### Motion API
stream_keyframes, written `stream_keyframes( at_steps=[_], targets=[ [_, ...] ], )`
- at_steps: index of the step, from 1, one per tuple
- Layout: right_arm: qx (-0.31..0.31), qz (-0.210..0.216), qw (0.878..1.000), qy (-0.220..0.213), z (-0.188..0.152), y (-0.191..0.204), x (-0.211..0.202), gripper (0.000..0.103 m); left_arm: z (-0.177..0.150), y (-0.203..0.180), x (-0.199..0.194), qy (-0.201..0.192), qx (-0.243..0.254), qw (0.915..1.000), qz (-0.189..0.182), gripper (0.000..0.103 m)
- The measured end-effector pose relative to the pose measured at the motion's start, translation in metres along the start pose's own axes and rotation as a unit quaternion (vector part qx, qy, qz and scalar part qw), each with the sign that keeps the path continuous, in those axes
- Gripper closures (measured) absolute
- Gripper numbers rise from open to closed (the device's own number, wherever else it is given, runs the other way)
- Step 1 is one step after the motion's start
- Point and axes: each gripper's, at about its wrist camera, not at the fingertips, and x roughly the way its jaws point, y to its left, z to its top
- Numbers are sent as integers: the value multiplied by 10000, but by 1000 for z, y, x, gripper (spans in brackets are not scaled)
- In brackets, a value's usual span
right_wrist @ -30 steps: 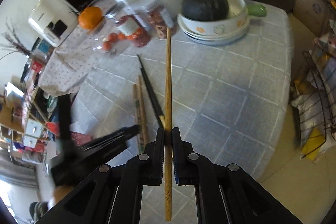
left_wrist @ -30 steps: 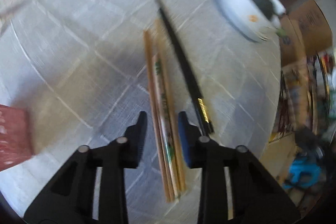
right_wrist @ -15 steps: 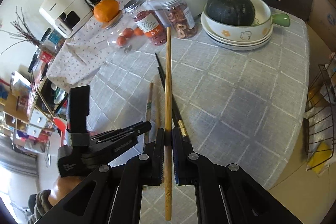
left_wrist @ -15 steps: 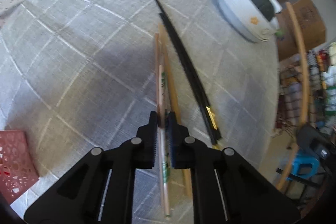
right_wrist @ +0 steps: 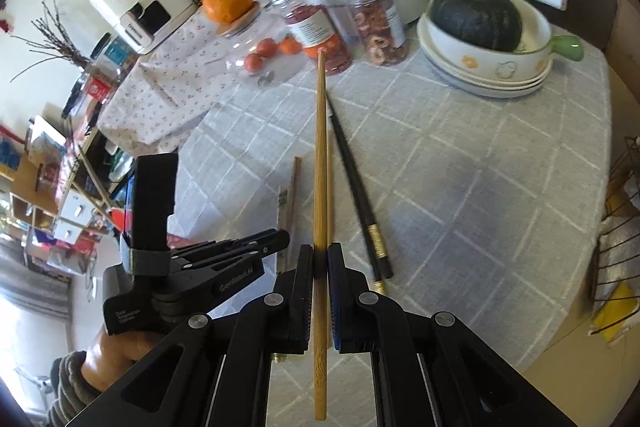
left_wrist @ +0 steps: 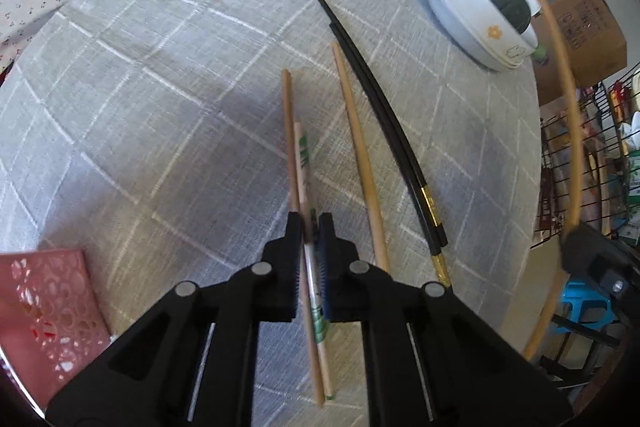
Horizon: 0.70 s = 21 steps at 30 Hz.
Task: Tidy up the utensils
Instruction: 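Grasp a green-printed wooden chopstick with the left gripper and lift it, then lower the green-printed chopstick into the pink basket with the left gripper and open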
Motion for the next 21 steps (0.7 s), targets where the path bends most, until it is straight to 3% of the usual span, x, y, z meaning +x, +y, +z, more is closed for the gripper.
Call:
stream_keyframes(
  at_steps=[3, 9, 17, 19, 21],
  targets=[
    [-58, -43, 10000, 61, -1, 5, 5, 96, -8, 5, -1, 30, -33, 9999, -163, 94],
    [-77, 84, 9999, -34, 0, 14, 0, 96, -15, 3, -8, -98, 121, 9998, -113, 97],
    [-59, 90, 9994, -318, 0, 22, -10, 96, -33, -5, -56, -1118, 381, 9925, -306, 97],
    [-46, 267, 9984, -494, -1, 26, -19, 96, -42, -3, -75, -1573, 379, 9855, -506, 97],
    [-125, 532, 9947, -872, 0, 35, -35, 96, -51, 1, -99, -2169, 425, 9724, -746, 97]
  ],
)
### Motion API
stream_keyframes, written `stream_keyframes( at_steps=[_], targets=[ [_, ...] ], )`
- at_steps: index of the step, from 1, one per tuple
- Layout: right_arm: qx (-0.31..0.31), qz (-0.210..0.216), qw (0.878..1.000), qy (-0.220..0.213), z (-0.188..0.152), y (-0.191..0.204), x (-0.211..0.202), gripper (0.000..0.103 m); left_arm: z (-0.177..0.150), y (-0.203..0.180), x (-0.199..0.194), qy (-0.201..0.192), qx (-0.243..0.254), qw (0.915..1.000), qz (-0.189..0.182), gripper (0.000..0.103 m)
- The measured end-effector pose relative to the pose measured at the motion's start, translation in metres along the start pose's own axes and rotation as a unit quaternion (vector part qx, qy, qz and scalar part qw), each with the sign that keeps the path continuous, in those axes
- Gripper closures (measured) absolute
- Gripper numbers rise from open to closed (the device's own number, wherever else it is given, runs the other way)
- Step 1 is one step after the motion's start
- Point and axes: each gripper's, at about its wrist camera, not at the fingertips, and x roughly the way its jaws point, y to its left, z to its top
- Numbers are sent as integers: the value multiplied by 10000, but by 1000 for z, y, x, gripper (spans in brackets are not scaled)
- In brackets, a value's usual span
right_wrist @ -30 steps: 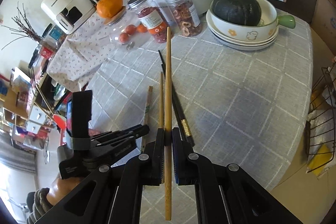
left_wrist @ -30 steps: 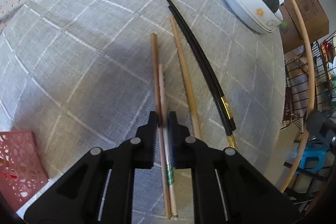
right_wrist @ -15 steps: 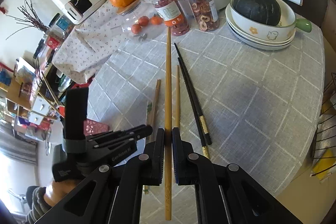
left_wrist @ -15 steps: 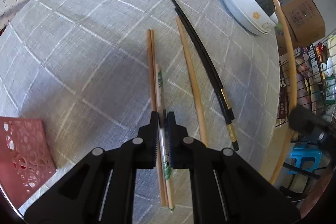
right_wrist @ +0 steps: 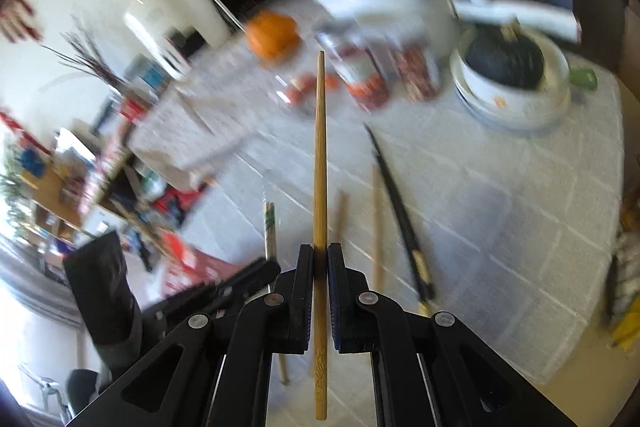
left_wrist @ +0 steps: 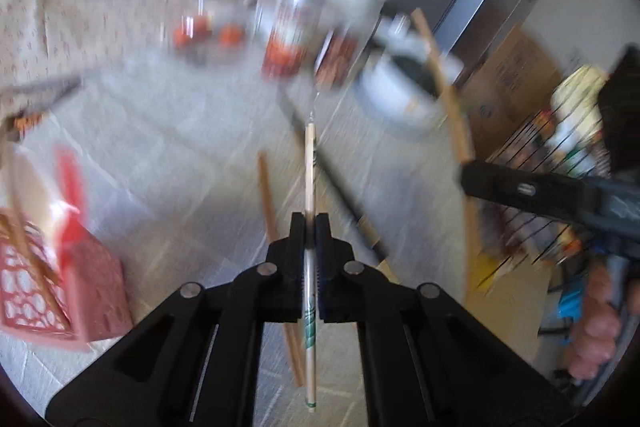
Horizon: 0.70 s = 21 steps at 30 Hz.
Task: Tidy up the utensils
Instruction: 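Lower the green-printed chopstick into the pink basket with the left gripper and open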
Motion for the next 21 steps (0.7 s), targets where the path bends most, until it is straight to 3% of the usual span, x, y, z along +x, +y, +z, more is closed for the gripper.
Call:
stream_keyframes(
  at_steps=[3, 9, 14, 21],
  targets=[
    [-168, 285, 9978, -577, 3, 17, -19, 96, 2, 7, -53, -1088, 24, 9933, -387, 97],
    [-436, 512, 9876, -1421, 1, 47, -40, 96, 13, 40, -120, -2428, 63, 9699, -181, 97],
    [-853, 632, 9754, -1934, -8, 82, -48, 96, 15, 72, -140, -2989, 115, 9541, 136, 97],
    [-1238, 703, 9676, -2086, -15, 114, -40, 96, 9, 104, -125, -3203, 220, 9454, 558, 97]
  ],
)
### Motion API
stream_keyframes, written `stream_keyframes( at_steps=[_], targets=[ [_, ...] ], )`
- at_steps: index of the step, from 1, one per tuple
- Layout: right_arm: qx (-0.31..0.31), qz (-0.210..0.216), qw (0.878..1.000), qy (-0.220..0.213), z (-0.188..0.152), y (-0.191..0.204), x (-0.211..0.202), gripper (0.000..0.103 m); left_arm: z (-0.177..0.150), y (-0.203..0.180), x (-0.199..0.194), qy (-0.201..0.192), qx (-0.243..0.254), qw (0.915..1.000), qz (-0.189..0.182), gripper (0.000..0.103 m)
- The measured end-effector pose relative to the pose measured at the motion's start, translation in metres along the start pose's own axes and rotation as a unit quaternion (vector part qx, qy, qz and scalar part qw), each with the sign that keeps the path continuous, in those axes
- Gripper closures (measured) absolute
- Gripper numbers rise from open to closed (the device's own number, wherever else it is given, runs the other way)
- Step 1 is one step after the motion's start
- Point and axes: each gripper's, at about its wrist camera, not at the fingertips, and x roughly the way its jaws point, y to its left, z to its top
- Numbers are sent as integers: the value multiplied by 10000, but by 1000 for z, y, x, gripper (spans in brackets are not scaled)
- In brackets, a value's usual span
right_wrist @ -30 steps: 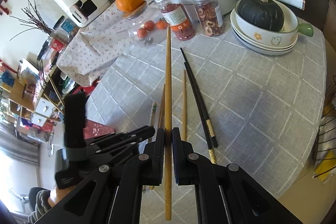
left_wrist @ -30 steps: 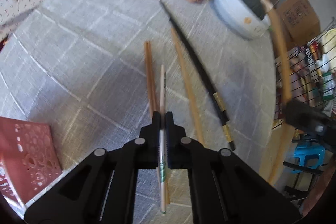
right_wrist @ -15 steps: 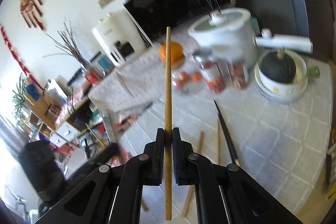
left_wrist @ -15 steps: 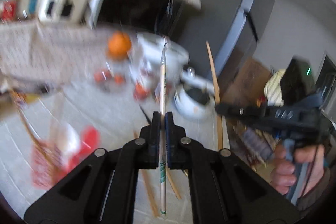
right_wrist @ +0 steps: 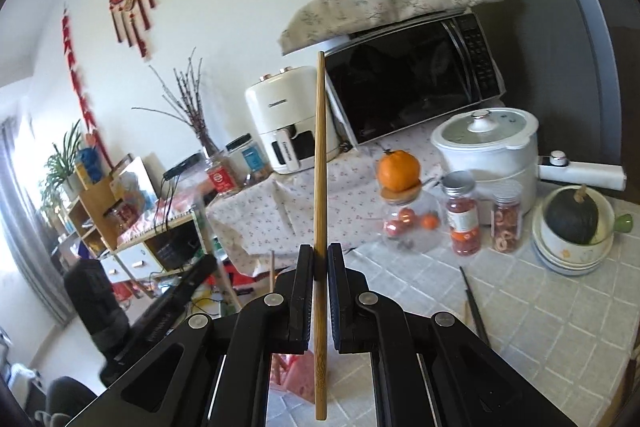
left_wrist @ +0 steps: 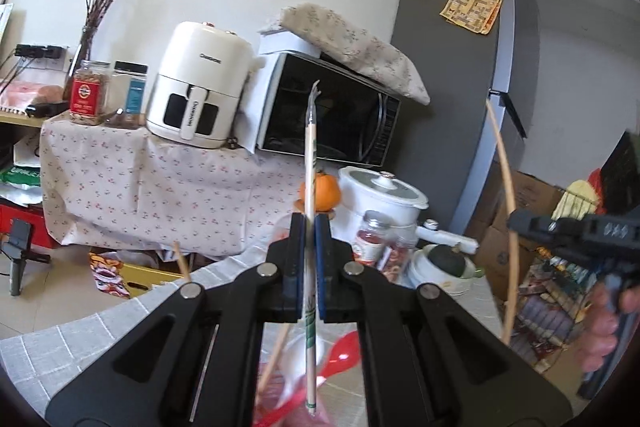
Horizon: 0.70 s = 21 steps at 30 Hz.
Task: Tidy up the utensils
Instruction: 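Lower the green-printed chopstick into the pink basket with the left gripper and open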
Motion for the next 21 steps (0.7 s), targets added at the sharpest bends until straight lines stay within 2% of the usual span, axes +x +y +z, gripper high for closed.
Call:
stream_keyframes(
  at_steps=[11, 21],
  targets=[
    [-216, 97, 9997, 79, -7, 16, 19, 96, -30, 6, 5, -10, 457, 9986, 279, 97],
    [-407, 113, 9991, 80, -12, 29, 26, 96, -56, -6, 8, 367, 873, 9951, 279, 97]
  ],
)
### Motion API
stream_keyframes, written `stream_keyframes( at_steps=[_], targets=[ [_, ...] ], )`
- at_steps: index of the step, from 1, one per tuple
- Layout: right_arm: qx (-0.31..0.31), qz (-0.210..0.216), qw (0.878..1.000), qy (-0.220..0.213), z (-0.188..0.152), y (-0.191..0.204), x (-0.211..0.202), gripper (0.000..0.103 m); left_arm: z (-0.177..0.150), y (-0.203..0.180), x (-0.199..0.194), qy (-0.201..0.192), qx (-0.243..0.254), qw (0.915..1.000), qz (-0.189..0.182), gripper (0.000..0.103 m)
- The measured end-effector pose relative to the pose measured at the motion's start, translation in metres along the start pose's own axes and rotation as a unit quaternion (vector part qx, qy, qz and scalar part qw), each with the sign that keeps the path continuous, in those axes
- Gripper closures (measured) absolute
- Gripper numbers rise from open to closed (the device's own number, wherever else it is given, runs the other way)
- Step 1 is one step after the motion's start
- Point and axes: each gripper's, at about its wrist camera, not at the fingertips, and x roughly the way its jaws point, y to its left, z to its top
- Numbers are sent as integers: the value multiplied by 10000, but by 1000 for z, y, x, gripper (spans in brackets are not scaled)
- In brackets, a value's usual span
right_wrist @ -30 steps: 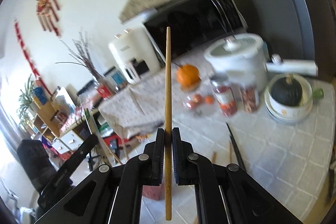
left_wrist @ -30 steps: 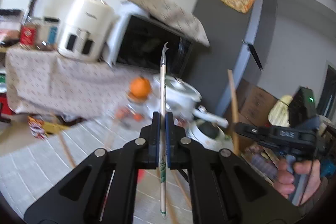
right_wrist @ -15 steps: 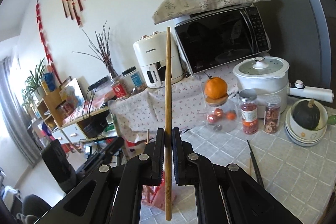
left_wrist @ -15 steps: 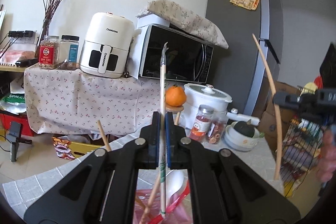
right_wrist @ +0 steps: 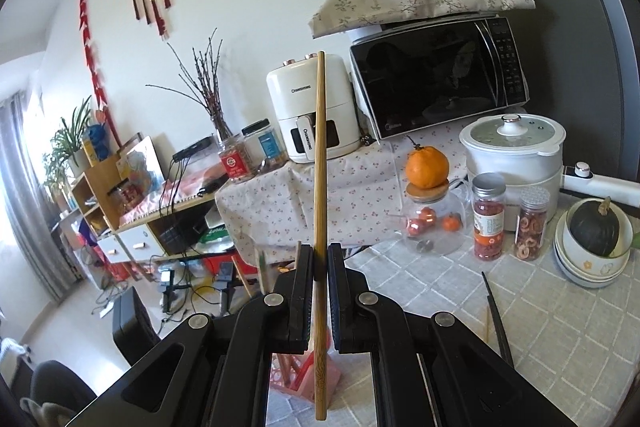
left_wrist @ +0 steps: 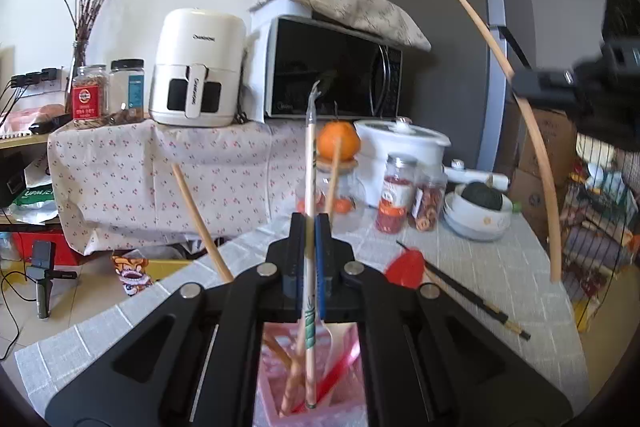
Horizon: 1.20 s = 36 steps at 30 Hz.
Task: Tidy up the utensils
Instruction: 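Lower the green-printed chopstick into the pink basket with the left gripper and open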
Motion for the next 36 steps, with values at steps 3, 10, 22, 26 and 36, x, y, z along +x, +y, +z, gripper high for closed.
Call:
stream_keyframes(
  at_steps=[3, 10, 22, 26, 36],
  targets=[
    [-118, 11, 9999, 49, -2, 6, 5, 96, -5, -1, -1, 142, 67, 9999, 22, 97],
    [-261, -76, 9995, 177, -10, 10, 19, 96, 11, -2, -4, 431, 117, 9990, -8, 97],
    [-279, -21, 9994, 207, -10, 12, 17, 96, 9, 8, -6, 568, -115, 9983, -7, 97],
    [-309, 41, 9994, 161, -8, 15, 14, 96, 7, 2, -10, 310, 109, 9993, 177, 97],
    [-358, 96, 9992, 169, -10, 17, 14, 96, -6, 1, -19, 103, 170, 9986, 496, 97]
  ],
)
